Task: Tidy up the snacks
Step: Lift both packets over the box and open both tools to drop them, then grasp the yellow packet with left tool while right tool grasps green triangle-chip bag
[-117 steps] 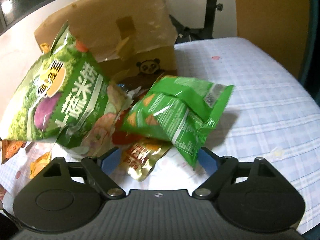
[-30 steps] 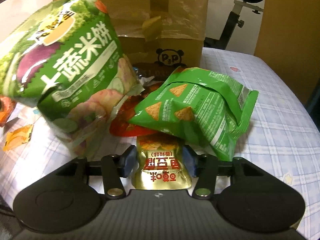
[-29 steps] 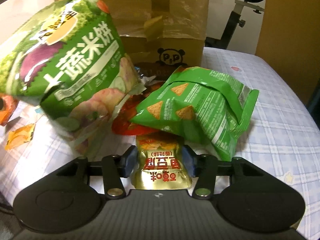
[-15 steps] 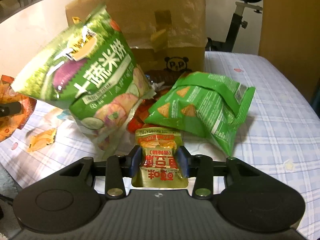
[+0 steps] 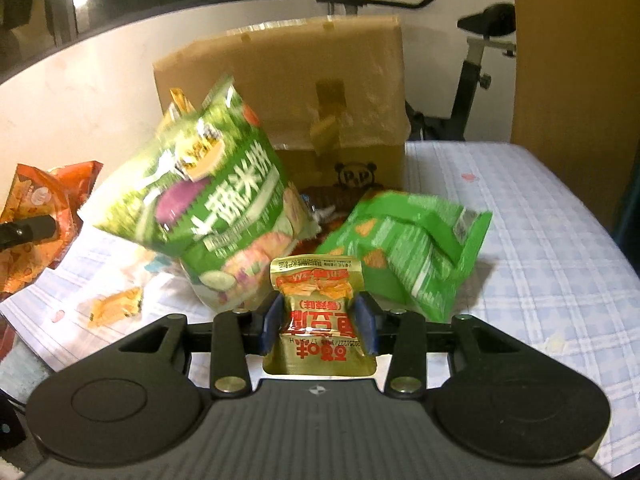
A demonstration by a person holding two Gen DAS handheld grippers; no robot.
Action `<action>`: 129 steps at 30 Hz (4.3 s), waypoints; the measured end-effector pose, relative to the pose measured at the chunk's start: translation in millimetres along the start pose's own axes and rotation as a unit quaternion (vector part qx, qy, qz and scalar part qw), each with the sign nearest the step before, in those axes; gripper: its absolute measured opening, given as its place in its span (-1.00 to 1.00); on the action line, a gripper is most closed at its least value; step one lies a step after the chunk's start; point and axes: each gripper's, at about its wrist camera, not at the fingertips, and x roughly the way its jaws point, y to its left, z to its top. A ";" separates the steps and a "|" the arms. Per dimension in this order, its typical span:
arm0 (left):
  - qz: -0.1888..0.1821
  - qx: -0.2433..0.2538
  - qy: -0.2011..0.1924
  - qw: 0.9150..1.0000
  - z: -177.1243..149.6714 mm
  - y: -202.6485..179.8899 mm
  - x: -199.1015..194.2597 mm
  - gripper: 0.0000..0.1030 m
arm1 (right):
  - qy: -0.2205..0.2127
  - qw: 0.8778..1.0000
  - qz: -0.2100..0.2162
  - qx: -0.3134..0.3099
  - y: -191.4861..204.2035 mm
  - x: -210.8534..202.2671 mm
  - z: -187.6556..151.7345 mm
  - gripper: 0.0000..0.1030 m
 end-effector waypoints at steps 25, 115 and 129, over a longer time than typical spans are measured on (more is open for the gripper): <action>-0.075 -0.006 -0.070 0.995 124.0 -14.7 32.6 0.12 | -0.155 0.986 0.035 -0.041 -4.9 -18.4 148.7 -0.17; -0.057 0.079 0.222 0.970 -33.1 28.9 115.4 -0.32 | -0.007 0.997 -0.055 0.045 -66.8 47.2 49.4 0.52; -0.049 0.060 0.209 0.975 -35.0 27.6 113.6 -0.32 | 0.021 0.998 -0.065 -0.008 -56.6 50.7 40.6 0.60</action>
